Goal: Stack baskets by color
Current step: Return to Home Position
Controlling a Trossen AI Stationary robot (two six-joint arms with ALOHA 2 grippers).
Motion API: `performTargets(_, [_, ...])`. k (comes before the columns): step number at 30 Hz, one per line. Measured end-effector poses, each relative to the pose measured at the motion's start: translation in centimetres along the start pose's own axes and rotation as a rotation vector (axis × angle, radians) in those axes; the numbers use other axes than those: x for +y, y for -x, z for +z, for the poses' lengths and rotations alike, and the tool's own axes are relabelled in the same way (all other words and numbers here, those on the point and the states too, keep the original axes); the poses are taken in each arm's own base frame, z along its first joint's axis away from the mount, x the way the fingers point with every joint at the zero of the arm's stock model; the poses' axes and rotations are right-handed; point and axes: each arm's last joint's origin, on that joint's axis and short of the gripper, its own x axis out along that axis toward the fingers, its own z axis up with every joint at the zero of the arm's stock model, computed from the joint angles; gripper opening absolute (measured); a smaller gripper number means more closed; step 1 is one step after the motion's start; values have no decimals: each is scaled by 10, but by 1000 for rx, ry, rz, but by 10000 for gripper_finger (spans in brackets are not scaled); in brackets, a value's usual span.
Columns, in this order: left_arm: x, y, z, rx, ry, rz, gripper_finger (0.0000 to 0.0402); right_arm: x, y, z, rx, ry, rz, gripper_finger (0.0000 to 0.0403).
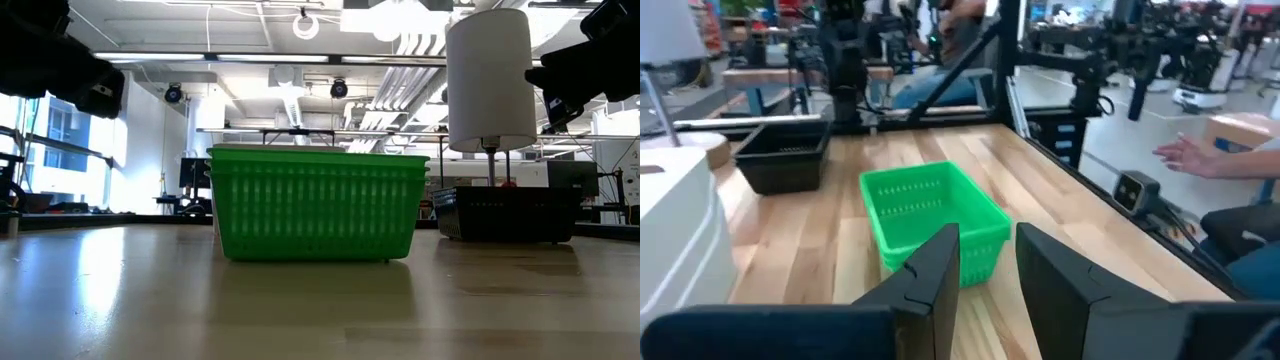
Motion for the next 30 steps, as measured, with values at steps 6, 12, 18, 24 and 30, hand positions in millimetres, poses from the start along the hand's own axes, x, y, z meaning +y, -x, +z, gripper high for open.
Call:
performTargets(6, [0, 0, -1, 10, 99, -8, 90, 0, 0, 0, 0, 0, 0, 108])
performTargets(12, [0, 0, -1, 13, 134, -8, 90, 0, 0, 0, 0, 0, 0, 108])
performTargets(18, [0, 0, -1, 13, 133, -8, 90, 0, 0, 0, 0, 0, 0, 108])
performTargets(24, [0, 0, -1, 13, 133, -8, 90, 0, 0, 0, 0, 0, 0, 108])
performTargets(30, [0, 0, -1, 13, 133, -8, 90, 0, 0, 0, 0, 0, 0, 108])
